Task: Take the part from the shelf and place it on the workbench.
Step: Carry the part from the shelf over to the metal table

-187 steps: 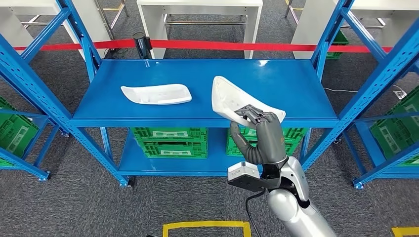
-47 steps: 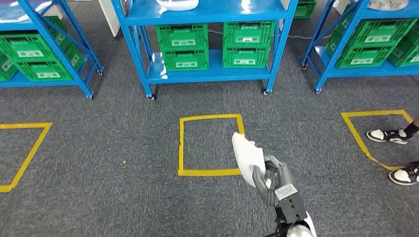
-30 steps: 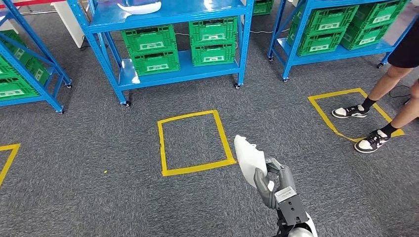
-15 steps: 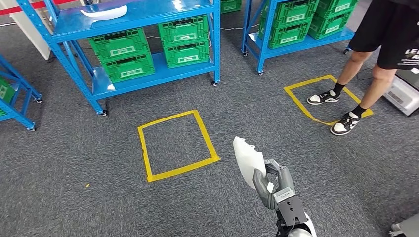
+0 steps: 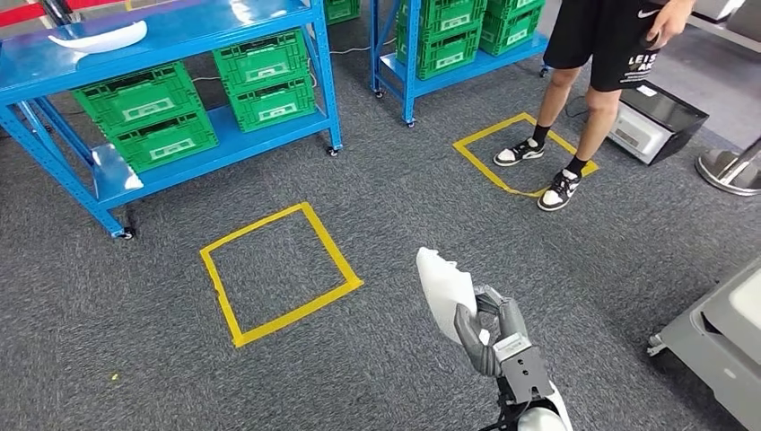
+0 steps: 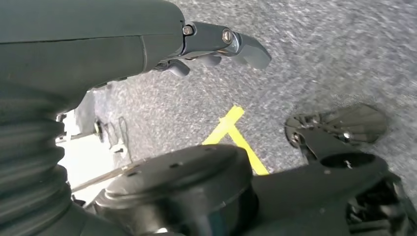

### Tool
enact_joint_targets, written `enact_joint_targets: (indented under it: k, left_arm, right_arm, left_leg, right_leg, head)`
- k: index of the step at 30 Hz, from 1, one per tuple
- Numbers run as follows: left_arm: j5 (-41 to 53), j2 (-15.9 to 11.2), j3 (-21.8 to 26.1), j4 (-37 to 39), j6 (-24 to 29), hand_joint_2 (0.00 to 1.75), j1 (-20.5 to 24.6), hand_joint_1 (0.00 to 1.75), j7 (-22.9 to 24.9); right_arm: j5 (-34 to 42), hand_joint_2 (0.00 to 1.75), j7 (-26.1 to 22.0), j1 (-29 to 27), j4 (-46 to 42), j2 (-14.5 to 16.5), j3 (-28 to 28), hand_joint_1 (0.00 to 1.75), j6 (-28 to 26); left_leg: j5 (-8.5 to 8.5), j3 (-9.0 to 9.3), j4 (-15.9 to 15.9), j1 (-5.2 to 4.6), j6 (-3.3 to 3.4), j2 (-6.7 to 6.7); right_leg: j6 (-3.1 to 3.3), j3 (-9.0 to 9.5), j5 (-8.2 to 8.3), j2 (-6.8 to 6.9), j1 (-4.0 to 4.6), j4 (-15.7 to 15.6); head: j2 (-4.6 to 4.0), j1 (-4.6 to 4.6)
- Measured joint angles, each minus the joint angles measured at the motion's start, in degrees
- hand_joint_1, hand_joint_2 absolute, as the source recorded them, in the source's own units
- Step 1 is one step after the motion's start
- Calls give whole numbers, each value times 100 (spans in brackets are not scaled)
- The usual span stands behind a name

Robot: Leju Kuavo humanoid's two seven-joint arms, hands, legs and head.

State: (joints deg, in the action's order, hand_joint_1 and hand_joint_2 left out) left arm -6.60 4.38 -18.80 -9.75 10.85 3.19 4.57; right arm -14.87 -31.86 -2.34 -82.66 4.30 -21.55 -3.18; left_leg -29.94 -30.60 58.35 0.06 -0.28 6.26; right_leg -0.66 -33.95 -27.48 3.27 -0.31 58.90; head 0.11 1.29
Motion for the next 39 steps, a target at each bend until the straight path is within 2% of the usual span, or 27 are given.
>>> enact_joint_targets:
  k: [2, 4, 6, 7, 8, 9, 10, 11, 13, 15, 17, 18, 19, 21, 23, 24, 25, 27, 29, 30, 32, 33, 35, 36, 37, 38, 39]
  left_arm:
    - [-14, 2, 0, -5, 1, 175, 9, 0, -8]
    - [-17, -1, 0, -10, 1, 175, 13, 0, -15]
    - [-18, -7, 0, -9, 1, 175, 3, 0, -17]
    - [-20, -9, 1, -8, 1, 175, -3, 0, -21]
    - [-22, -13, 2, -8, 1, 175, -4, 0, -23]
    - [-25, -15, 3, -8, 1, 175, -3, 0, -26]
    - [-26, -17, 4, -9, 1, 175, 1, 0, -28]
    - [-25, -19, 4, -8, 2, 175, 1, 0, -27]
    - [-20, -25, 4, -1, 2, 175, -11, 0, -23]
    - [-10, -28, 4, 7, 2, 175, -16, 0, -19]
    - [0, -25, 4, 5, 0, 175, -5, 0, -12]
    - [4, -23, 4, 3, -3, 175, 2, 0, -8]
    - [10, -22, 4, 1, -7, 175, 7, 0, -5]
    - [26, -29, 4, 1, -12, 175, 1, 0, -2]
    - [43, -39, 4, 3, -13, 175, -11, 0, 1]
    - [54, -42, 3, 4, -14, 175, -11, 0, 4]
    - [71, -43, 2, 4, -15, 175, -8, 0, 9]
    - [107, -43, -6, 2, -16, 175, 6, 0, 16]
    - [131, -52, -20, 0, -16, 175, 24, 0, 16]
    - [139, -59, -27, 0, -17, 175, 36, 0, 16]
    - [150, -71, -37, -6, -27, 175, 65, 0, 19]
    - [153, -78, -38, -11, -37, 175, 79, 0, 20]
    - [155, -95, -39, -19, -65, 175, 92, 0, 18]
    - [155, -104, -39, -19, -79, 175, 88, 0, 17]
    - [152, -109, -39, -18, -91, 175, 82, 0, 17]
    - [141, -115, -39, -17, -97, 175, 73, 0, 14]
    - [130, -120, -39, -16, -101, 175, 71, 0, 13]
  right_arm:
    - [22, 175, -17, 14, 34, 0, -6, 175, -5]
    - [43, 175, -22, 28, 61, 2, -16, 175, -19]
    - [51, 175, -23, 38, 81, 4, -36, 175, -34]
    - [53, 175, -22, 37, 93, 5, -45, 175, -39]
    - [55, 175, -21, 31, 105, 5, -50, 175, -41]
    - [56, 175, -20, 25, 118, 5, -53, 175, -42]
    - [56, 175, -20, 22, 129, 5, -56, 175, -42]
    - [56, 175, -20, 22, 137, 5, -60, 175, -43]
    - [59, 175, -20, 26, 143, 5, -64, 175, -47]
    - [63, 175, -18, 28, 147, 6, -67, 175, -52]
    - [66, 175, -17, 14, 150, 7, -67, 175, -55]
    - [66, 175, -17, 3, 150, 7, -67, 175, -58]
    - [67, 175, -17, -3, 150, 7, -67, 175, -62]
    - [67, 175, -17, -9, 149, 7, -68, 175, -73]
    - [67, 175, -12, -37, 149, 4, -67, 175, -96]
    - [68, 175, -8, -66, 149, 1, -67, 175, -117]
    - [71, 175, -4, -98, 148, -3, -66, 175, -139]
    - [82, 175, -3, -148, 133, -9, -61, 175, -179]
    - [98, 175, -5, -167, 111, -11, -57, 175, -205]
    - [105, 175, -8, -169, 104, -15, -55, 175, -215]
    - [120, 175, -16, -180, 98, -33, -43, 175, -238]
    - [124, 175, -21, -188, 97, -44, -36, 175, -247]
    - [133, 175, -33, -189, 97, -56, -28, 175, -264]
    - [137, 175, -39, -185, 97, -57, -27, 175, -269]
    - [142, 175, -43, -178, 98, -59, -26, 175, -272]
    - [146, 175, -44, -175, 98, -61, -26, 175, -272]
    - [149, 175, -41, -174, 98, -63, -26, 175, -269]
  left_leg:
    - [-9, 48, -12, 12, -69, 57]
    - [-189, -26, 211, 31, -137, -187]
    - [-579, -311, 869, 45, -177, -523]
    - [-750, -482, 1248, 45, -181, -588]
    - [-834, -602, 1515, 44, -179, -610]
    - [-809, -634, 1594, 43, -171, -619]
    - [-670, -555, 1442, 44, -159, -630]
    - [-451, -377, 1082, 49, -145, -672]
    - [-146, -22, 318, 68, -115, -944]
    - [-89, 96, 13, 64, -76, -1121]
    - [-53, 99, -4, 52, -4, -1006]
    - [-26, 107, -23, 57, 43, -934]
    - [1, 112, -45, 63, 91, -852]
    - [29, 99, -69, 52, 156, -674]
    - [27, 78, -61, 27, 178, -491]
    - [23, 71, -56, 19, 181, -402]
    - [17, 68, -49, 16, 181, -317]
    - [-5, 73, -27, 12, 161, -168]
    - [-49, 61, -5, -13, 106, -50]
    - [-67, 63, -5, -24, 71, 0]
    - [-83, 114, -29, -29, 5, 99]
    - [-102, 134, -16, -22, -33, 58]
    - [-304, 34, 268, -5, -100, -246]
    - [-486, -112, 589, 5, -125, -441]
    - [-685, -301, 994, 9, -138, -558]
    - [-835, -492, 1386, 11, -145, -604]
    - [-877, -618, 1624, 11, -146, -615]
  right_leg:
    - [72, -5, 39, -121, -11, -36]
    - [141, -5, 96, -236, -51, -76]
    - [175, -27, 124, -351, -67, -88]
    - [180, -44, 131, -417, -65, -85]
    - [180, -57, 138, -487, -62, -81]
    - [177, -66, 145, -559, -59, -76]
    - [170, -70, 151, -633, -59, -67]
    - [161, -72, 157, -711, -62, -56]
    - [118, -98, 173, -857, -68, -28]
    - [38, -150, 211, -978, -73, -25]
    - [-50, -186, 263, -1082, -85, -54]
    - [-78, -213, 255, -1020, -78, -29]
    - [-98, -280, 183, -883, -67, 88]
    - [-119, -568, -145, -519, -42, 680]
    - [-141, -911, -458, -390, -46, 1426]
    - [-145, -971, -487, -375, -49, 1591]
    - [-144, -908, -412, -356, -50, 1515]
    - [-122, -464, -109, -199, -44, 771]
    - [-69, -102, 58, 3, -20, 121]
    - [-34, -42, 67, 46, -6, -5]
    - [39, -59, 79, -62, 6, -27]
    - [75, -57, 100, -123, -3, -47]
    - [145, -50, 148, -241, -42, -89]
    - [167, -52, 163, -297, -53, -96]
    - [181, -60, 170, -359, -56, -97]
    - [187, -67, 173, -430, -56, -96]
    - [188, -70, 174, -504, -56, -95]
  head:
    - [0, -4]
    - [0, 14]
    - [0, 40]
    - [0, 47]
    - [0, 50]
    - [0, 50]
    - [0, 50]
    - [0, 50]
    - [0, 50]
    - [0, 48]
    - [0, 46]
    - [0, 40]
    - [0, 25]
    - [0, -6]
    - [0, -16]
    - [0, -16]
    - [0, -16]
    - [0, -17]
    - [0, -13]
    - [0, -10]
    - [0, -9]
    - [0, -9]
    - [0, 0]
    - [0, 4]
    - [0, 8]
    - [0, 8]
    - [0, 7]
